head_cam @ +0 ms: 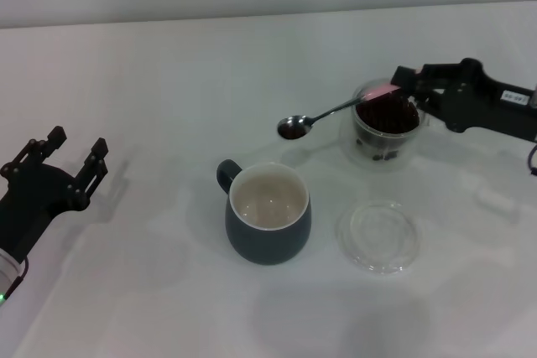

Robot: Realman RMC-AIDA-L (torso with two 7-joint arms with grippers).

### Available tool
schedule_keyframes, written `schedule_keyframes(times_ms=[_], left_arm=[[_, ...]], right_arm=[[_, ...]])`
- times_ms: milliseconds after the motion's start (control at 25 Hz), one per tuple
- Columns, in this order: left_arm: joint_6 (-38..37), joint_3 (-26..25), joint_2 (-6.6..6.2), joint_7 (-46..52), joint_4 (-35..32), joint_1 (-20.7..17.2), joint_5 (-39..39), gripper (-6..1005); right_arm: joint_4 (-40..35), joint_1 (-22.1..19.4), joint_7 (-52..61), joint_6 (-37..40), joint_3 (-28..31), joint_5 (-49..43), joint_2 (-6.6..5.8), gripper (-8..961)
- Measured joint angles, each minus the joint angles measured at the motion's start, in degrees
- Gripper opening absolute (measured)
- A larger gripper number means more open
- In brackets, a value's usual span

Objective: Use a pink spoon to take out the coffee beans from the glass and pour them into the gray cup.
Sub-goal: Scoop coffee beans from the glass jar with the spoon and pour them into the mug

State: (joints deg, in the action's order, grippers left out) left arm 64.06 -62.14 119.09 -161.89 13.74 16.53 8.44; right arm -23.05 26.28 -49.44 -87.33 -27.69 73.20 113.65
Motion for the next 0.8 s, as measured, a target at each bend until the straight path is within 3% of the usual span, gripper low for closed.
schedule_keyframes(times_ms=[280,800], left_arm=[[0.0,0.0,0.0,0.0,-0.1,0.0,0.0,614],[0.0,-0.1,0.0,0.0,-0.7,0.4,0.0,614]], right_arm=[[0.5,0.9,-1.5,-0.1,-2.1,0.1,1.41,147],[0.7,2.2,-10.8,-1.8,-3.5,0.3,1.57,148]])
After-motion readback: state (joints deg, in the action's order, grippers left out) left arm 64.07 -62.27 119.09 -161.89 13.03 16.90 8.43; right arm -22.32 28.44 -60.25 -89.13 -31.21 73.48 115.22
